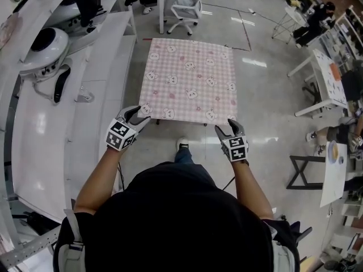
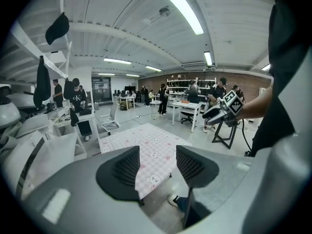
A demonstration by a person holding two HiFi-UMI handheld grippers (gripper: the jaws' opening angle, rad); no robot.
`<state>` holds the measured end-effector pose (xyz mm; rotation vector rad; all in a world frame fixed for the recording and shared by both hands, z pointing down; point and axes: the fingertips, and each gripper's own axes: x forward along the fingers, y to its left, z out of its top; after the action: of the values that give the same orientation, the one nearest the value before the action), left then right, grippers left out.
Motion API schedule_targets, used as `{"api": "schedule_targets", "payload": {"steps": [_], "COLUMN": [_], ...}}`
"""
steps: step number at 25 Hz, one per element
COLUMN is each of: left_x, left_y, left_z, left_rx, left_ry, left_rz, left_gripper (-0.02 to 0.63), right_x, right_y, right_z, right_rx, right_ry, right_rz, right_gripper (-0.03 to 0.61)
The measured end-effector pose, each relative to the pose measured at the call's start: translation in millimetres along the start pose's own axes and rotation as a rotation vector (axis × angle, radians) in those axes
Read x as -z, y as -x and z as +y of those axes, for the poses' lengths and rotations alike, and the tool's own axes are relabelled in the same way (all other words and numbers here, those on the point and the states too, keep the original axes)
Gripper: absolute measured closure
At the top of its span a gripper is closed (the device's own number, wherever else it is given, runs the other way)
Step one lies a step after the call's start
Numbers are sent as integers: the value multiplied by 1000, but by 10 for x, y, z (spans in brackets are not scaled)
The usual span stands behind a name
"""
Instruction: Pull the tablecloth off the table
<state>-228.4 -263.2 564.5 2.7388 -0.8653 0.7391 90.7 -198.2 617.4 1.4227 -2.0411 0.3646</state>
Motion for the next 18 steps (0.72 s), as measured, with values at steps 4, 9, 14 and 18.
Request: {"api": "schedule_targets", "payload": {"steps": [4, 9, 14, 18], "left_x": [74, 298, 599, 754], "left_y": [-248, -573, -909, -1129], "left_z": [74, 143, 166, 134], "left_rx": [8, 19, 24, 41], "left_ry": [-2, -40, -113, -133], "left_rz": [47, 134, 224, 271], "left_gripper": [382, 379, 376, 371], "right_x": [130, 342, 633, 878], "right_y": [-245, -563, -808, -945], "right_z": [-106, -199, -241, -243], "right_rx": [-8, -22, -45, -70], "right_ry": [28, 57, 83, 103], "right_rz": [52, 125, 211, 273], "right_gripper": [284, 279, 275, 267]}}
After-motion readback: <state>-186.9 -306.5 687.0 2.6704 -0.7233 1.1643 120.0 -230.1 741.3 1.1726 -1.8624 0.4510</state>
